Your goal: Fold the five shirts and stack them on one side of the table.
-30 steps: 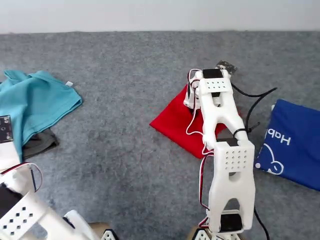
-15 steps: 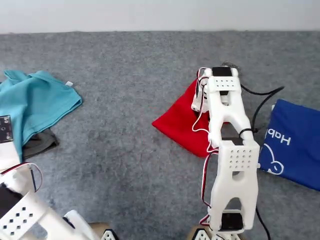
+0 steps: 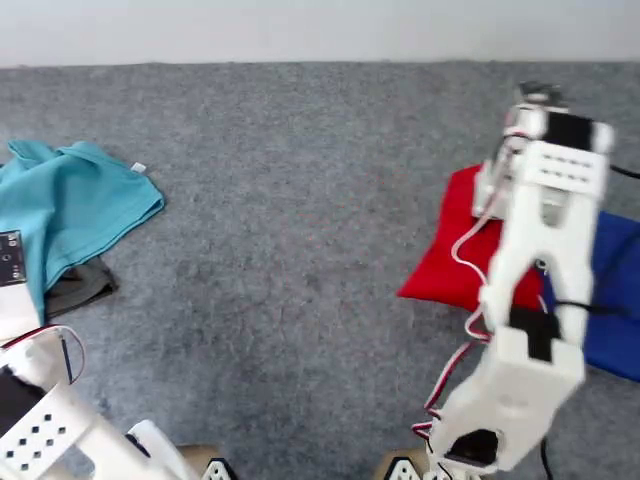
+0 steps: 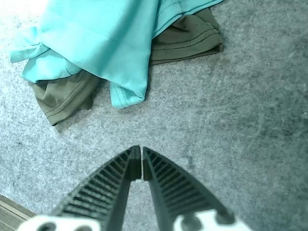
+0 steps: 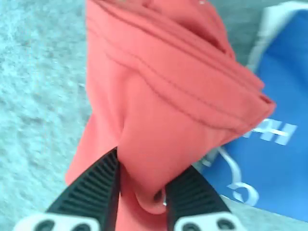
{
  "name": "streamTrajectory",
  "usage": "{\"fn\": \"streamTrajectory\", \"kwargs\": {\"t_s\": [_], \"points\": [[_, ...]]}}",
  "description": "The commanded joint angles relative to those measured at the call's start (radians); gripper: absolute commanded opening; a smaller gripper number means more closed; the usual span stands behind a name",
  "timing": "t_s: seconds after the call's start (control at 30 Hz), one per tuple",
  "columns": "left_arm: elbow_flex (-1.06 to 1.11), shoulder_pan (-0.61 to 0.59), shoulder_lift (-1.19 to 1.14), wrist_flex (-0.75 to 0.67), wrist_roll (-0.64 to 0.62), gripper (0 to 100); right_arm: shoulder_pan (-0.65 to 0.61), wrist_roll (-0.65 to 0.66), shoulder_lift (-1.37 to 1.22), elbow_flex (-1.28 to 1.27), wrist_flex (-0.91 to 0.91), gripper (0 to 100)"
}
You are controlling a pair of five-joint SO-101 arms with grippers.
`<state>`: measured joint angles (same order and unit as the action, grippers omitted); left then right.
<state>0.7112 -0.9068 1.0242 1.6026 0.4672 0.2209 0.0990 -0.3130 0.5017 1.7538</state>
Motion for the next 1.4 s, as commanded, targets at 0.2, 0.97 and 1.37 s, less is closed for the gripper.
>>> {"fn": "streamTrajectory", "kwargs": {"t_s": [0.2, 0.97, 1.37], "points": [[-0.005, -0.006, 0.011, -0.006, 0.005, 1, 0.251, 0.27, 0.153, -0.015, 0.036, 0.8], [-0.013, -0.006, 0.012, 0.023, 0.002, 1, 0.476, 0.353, -0.087, 0.344, 0.002, 34.2], [-0.013, -0.006, 0.012, 0.072, 0.002, 1, 0.496, 0.572, -0.268, 0.4, -0.117, 0.0]]}}
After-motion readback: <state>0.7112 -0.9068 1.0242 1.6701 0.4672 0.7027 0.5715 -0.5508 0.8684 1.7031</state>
